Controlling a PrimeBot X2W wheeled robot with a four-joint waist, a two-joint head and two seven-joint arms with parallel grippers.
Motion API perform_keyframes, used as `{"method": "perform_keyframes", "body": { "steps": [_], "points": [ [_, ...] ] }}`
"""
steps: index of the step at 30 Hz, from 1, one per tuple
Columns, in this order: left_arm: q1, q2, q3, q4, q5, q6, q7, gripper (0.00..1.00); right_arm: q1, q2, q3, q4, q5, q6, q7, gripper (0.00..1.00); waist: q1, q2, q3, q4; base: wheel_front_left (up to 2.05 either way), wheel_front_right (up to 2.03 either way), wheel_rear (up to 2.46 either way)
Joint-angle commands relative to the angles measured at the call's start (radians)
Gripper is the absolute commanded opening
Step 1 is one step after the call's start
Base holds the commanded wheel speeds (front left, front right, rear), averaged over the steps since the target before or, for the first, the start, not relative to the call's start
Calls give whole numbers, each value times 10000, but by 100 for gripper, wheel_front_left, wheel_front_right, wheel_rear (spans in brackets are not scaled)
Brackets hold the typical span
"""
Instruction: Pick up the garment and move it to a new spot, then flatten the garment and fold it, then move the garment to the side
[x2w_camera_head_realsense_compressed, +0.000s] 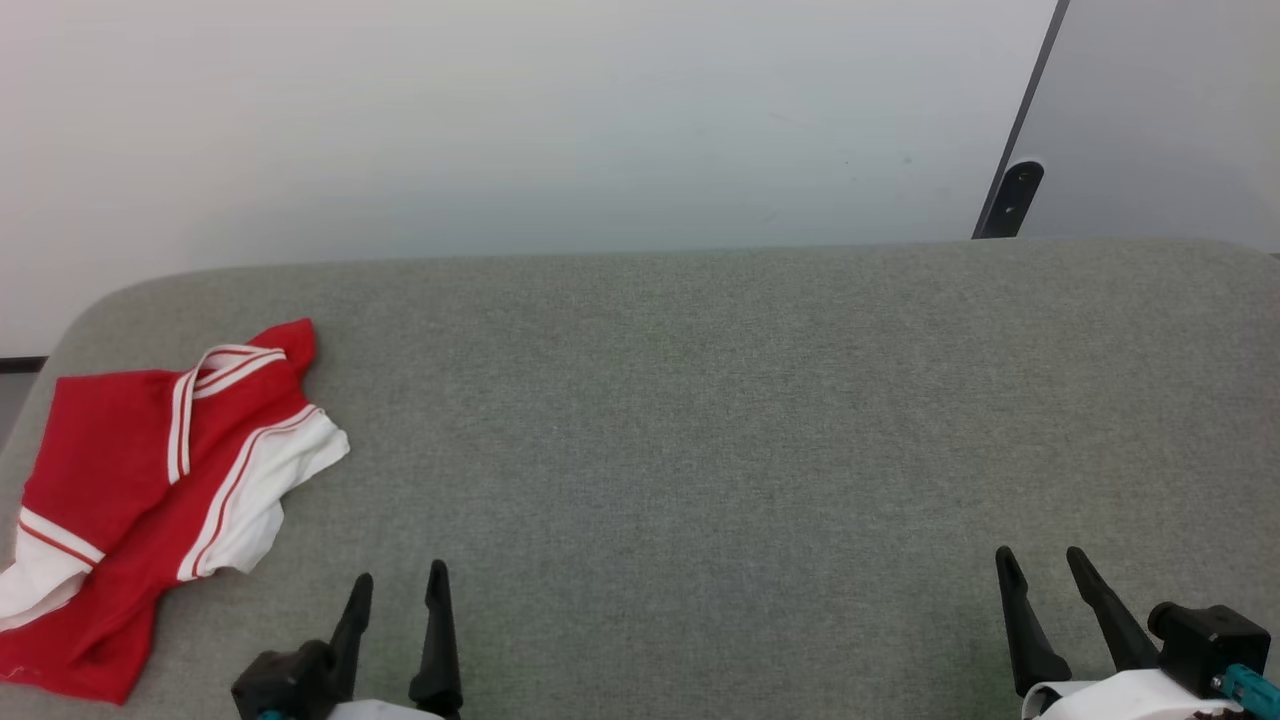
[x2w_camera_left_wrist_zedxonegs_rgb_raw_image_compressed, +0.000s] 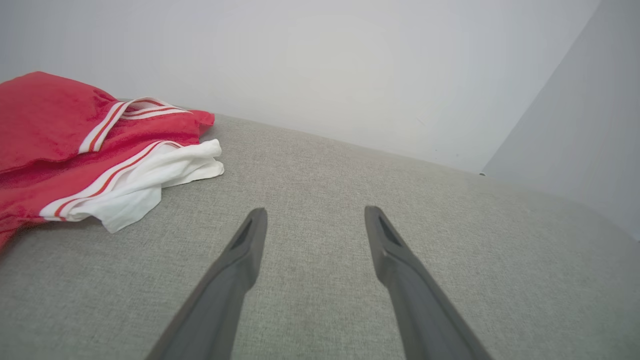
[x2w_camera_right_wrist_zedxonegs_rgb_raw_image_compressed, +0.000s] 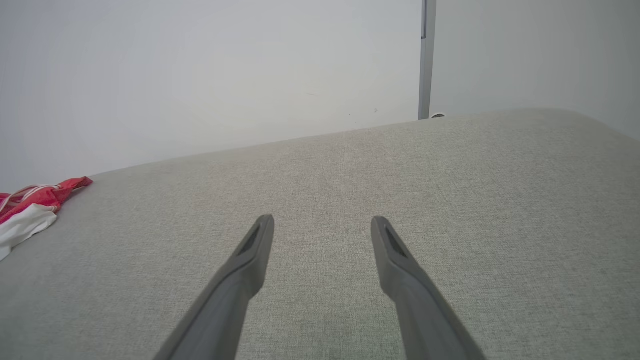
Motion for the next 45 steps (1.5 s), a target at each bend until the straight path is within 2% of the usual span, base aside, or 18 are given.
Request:
{"method": "perform_keyframes", "body": {
  "steps": [1, 37, 45],
  "points": [
    [52, 17, -22, -105, 340, 76, -107, 100, 90, 13, 37, -117, -290, -5, -69, 100, 0, 0, -13, -6, 0, 0, 0],
    [545, -185, 253, 256, 2528, -268, -788, 100, 640, 276, -293, -332, -2193, -8, -727, 100, 0, 0, -92, 63, 0, 0, 0],
    [443, -200, 332, 285, 2577, -378, -781, 100, 573, 338, -379, -262, -2018, -8, -820, 100, 0, 0, -77, 87, 0, 0, 0]
  ]
}}
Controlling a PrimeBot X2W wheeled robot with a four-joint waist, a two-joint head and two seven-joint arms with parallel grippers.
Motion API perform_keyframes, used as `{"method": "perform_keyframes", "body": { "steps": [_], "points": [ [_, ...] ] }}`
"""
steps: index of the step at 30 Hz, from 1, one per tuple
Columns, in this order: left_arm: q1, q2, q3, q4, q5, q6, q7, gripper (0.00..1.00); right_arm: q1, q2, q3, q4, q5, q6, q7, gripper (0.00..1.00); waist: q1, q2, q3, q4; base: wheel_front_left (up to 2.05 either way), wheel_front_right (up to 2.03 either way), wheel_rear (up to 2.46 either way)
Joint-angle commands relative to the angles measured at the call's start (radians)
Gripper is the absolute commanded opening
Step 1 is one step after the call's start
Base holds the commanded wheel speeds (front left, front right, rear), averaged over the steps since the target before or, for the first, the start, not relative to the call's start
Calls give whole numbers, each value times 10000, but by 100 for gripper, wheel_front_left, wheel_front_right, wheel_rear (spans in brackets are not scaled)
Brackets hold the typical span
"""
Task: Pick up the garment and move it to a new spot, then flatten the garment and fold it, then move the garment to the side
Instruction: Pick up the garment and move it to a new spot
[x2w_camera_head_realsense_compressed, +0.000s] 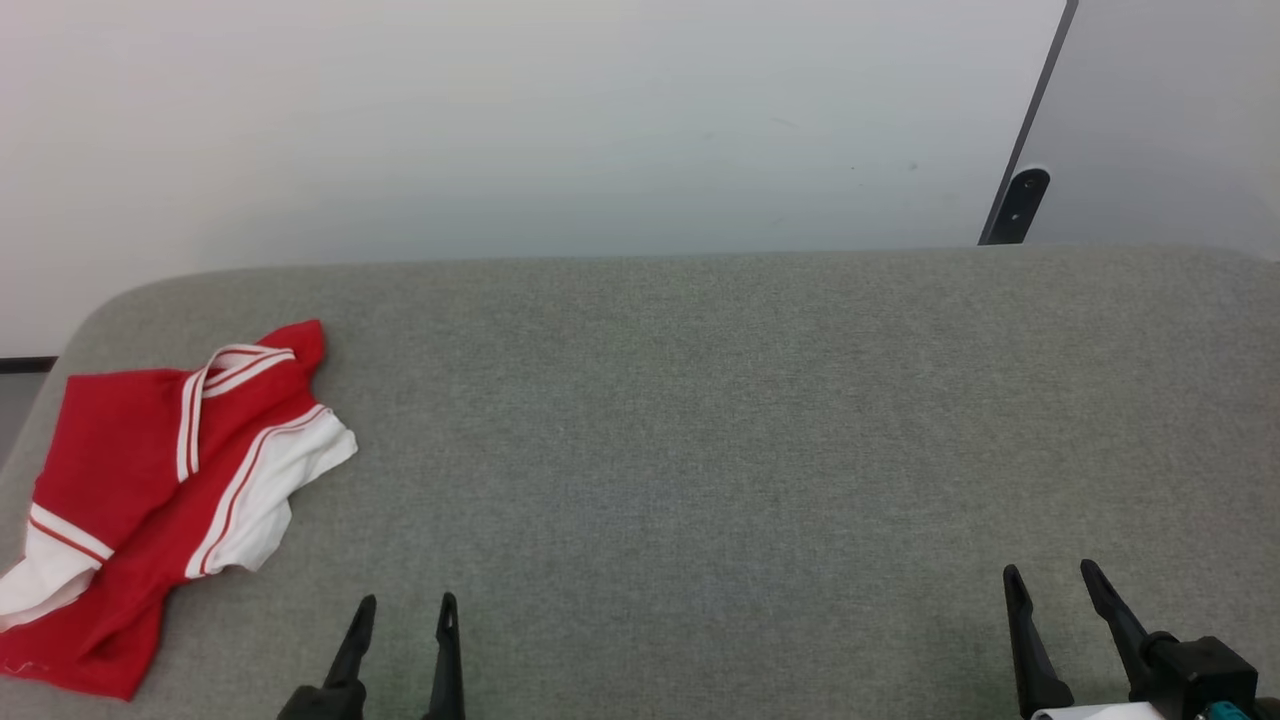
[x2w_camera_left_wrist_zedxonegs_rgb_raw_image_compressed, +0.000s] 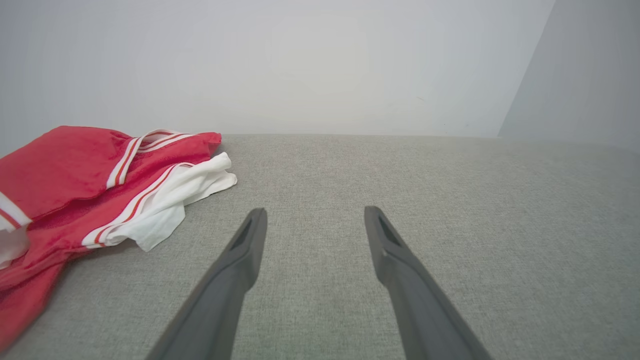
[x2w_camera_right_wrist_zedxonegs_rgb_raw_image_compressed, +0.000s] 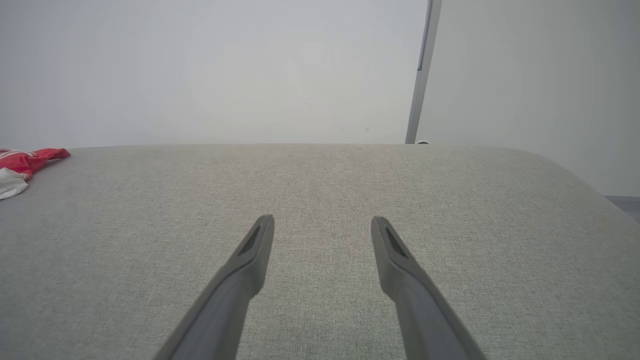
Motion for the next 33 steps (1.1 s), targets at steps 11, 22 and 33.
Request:
{"method": "perform_keyframes", "body": {
  "steps": [11, 22, 33],
  "points": [
    [-372, -15, -132, 11, -253, 34, -6, 100, -131, 61, -96, -203, 153, -10, -201, 100, 0, 0, 449, 780, 0, 0, 0],
    [-729, -18, -531, -125, -1055, 642, -6, 100, -956, -456, 698, -601, -93, -10, 269, 100, 0, 0, 1211, 3289, 0, 0, 0],
    [-218, -21, -606, -628, -1755, 1574, -6, 100, -1852, -1016, 2374, -448, 207, -12, 824, 100, 0, 0, 1259, 5181, 0, 0, 0]
  ]
}}
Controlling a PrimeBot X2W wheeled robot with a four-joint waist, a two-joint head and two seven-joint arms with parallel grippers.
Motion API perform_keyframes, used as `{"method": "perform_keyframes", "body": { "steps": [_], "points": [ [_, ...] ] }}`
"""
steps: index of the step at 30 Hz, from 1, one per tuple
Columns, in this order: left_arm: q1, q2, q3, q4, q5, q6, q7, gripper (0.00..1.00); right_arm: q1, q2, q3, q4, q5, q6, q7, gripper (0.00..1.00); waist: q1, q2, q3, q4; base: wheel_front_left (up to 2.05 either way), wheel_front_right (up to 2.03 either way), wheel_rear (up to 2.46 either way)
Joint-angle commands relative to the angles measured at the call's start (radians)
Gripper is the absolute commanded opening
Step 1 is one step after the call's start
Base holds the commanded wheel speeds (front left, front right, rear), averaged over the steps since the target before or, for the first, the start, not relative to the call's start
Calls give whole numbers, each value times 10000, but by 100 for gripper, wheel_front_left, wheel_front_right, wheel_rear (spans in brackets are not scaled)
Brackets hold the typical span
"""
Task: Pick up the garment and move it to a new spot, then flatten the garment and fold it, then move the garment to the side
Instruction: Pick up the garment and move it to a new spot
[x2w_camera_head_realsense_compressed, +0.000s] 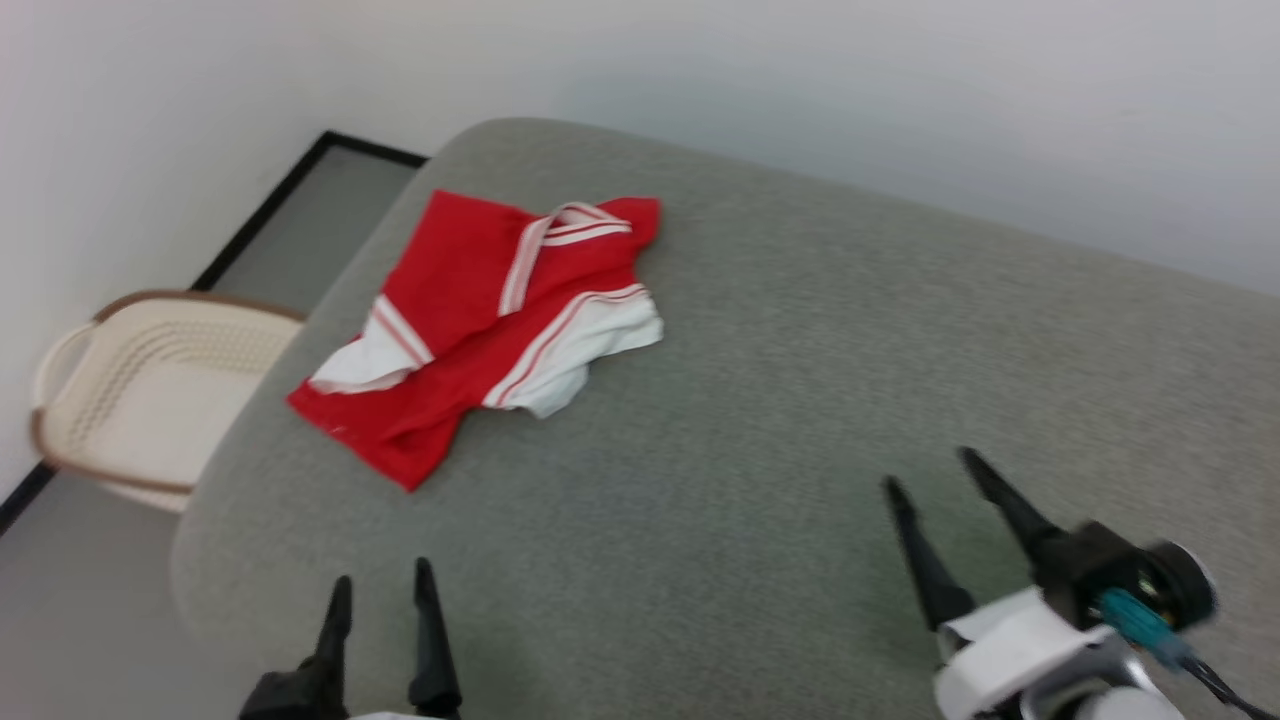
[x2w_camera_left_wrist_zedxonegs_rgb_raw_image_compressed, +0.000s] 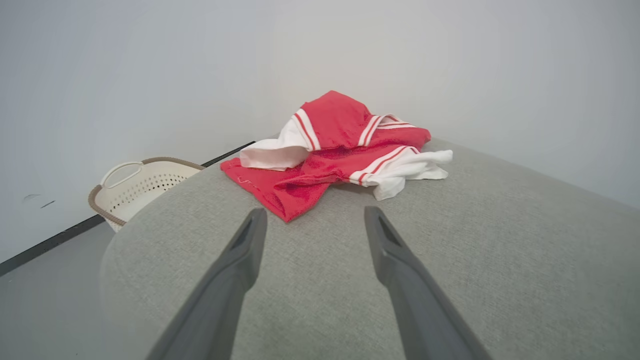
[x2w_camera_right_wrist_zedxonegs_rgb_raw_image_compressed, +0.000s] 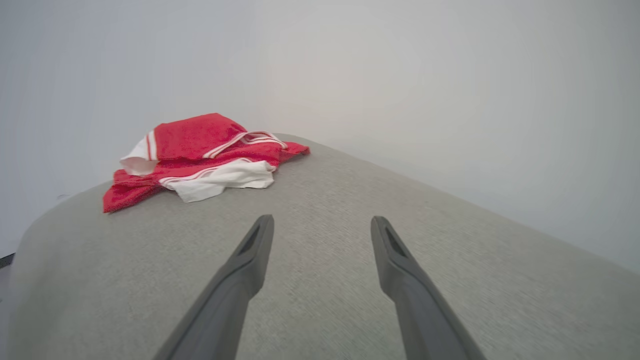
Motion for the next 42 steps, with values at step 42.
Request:
{"method": "perform_keyframes", "body": {
  "steps": [42],
  "points": [
    [-6840, 2180, 352, 2934, 1284, -1980, 219, 100, -1101, 30, 1253, 73, 507, -14, -381, 100, 0, 0, 1692, -2198, -2, -2, -2]
  ]
}}
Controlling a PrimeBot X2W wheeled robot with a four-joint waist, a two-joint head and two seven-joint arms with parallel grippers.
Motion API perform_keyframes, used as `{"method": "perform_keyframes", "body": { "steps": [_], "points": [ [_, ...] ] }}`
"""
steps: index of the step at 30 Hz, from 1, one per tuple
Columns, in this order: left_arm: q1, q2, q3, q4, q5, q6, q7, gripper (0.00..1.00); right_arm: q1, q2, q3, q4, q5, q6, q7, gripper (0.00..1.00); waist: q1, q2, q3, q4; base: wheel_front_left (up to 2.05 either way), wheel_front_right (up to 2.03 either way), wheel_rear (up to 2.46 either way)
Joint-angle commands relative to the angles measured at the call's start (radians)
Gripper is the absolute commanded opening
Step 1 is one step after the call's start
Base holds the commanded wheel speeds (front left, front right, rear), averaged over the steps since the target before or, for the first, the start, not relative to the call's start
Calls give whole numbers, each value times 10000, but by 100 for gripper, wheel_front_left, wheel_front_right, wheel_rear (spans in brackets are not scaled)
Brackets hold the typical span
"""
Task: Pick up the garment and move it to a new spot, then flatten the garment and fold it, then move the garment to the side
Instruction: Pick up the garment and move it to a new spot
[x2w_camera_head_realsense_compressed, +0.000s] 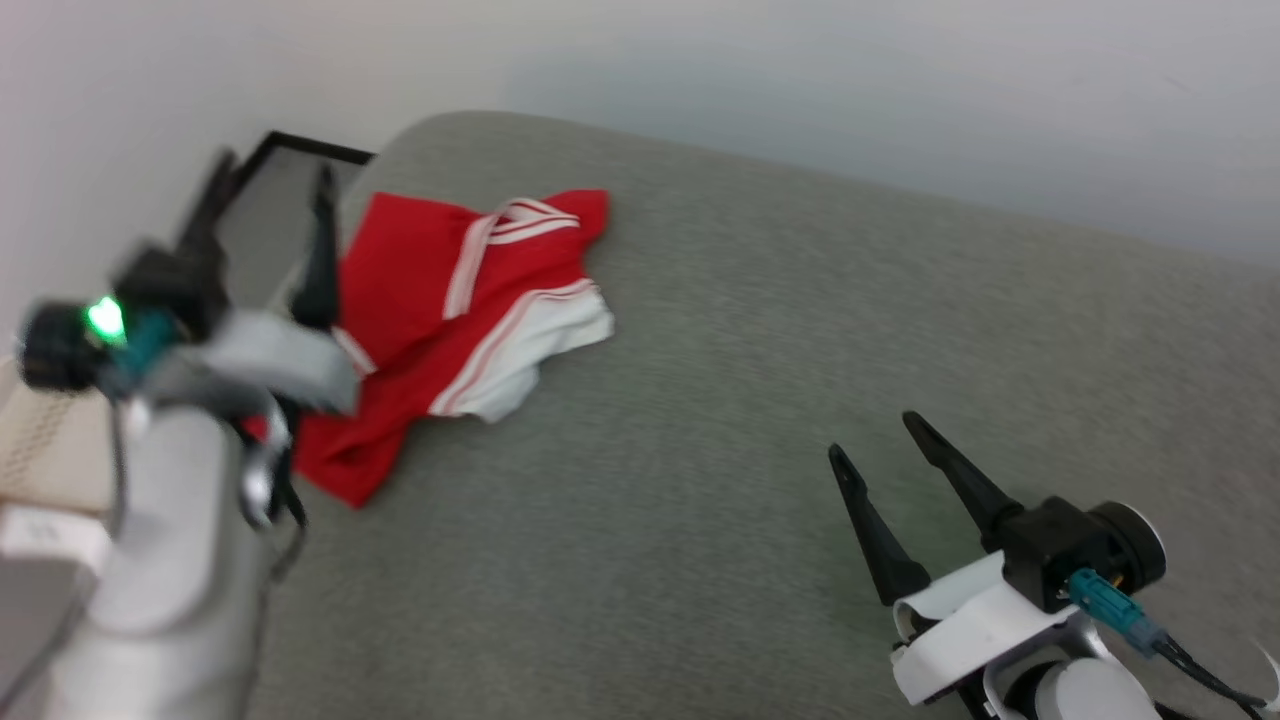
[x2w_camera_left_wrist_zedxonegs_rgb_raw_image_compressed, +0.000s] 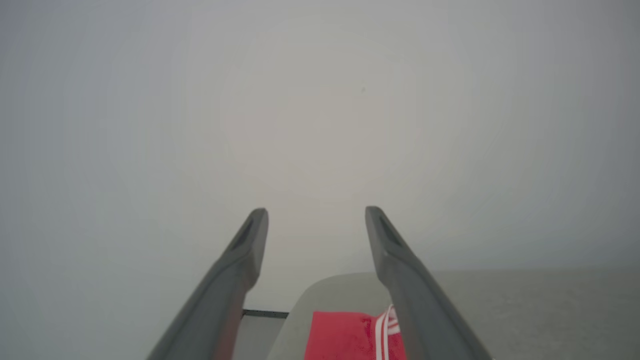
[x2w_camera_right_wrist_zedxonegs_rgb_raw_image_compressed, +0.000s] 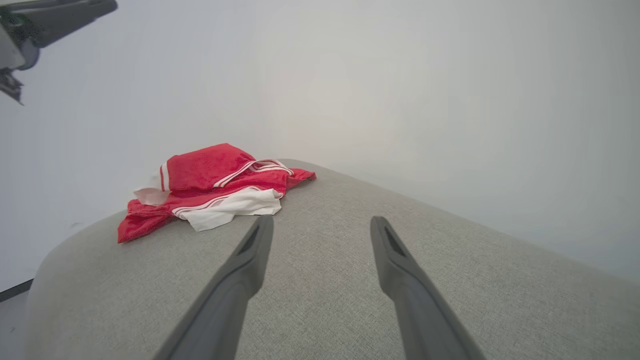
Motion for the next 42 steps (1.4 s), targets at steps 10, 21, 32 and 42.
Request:
{"method": "perform_keyframes", "body": {
  "steps": [10, 21, 32, 42],
  "points": [
    [-3299, 1544, -304, 5195, -893, -930, 2822, 100, -880, 320, 546, 306, 179, -14, -645, 100, 0, 0, 2378, -3662, 0, 0, 0],
    [-4017, 2398, -1514, 7222, -3266, -961, 7076, 100, -1258, 485, 677, 618, 241, -14, -983, 100, 0, 0, 3197, -4496, 0, 0, 0],
    [-3737, 2346, -2150, 7908, -3922, -974, 7719, 100, -1533, 383, 970, 544, 203, -14, -1004, 100, 0, 0, 3688, -4690, 0, 0, 0],
    [-3554, 2474, -2986, 7510, -4296, -1006, 6929, 0, -1343, 443, 853, 648, 216, -14, -1019, 100, 0, 0, 3342, -4627, 0, 0, 0]
  ]
}}
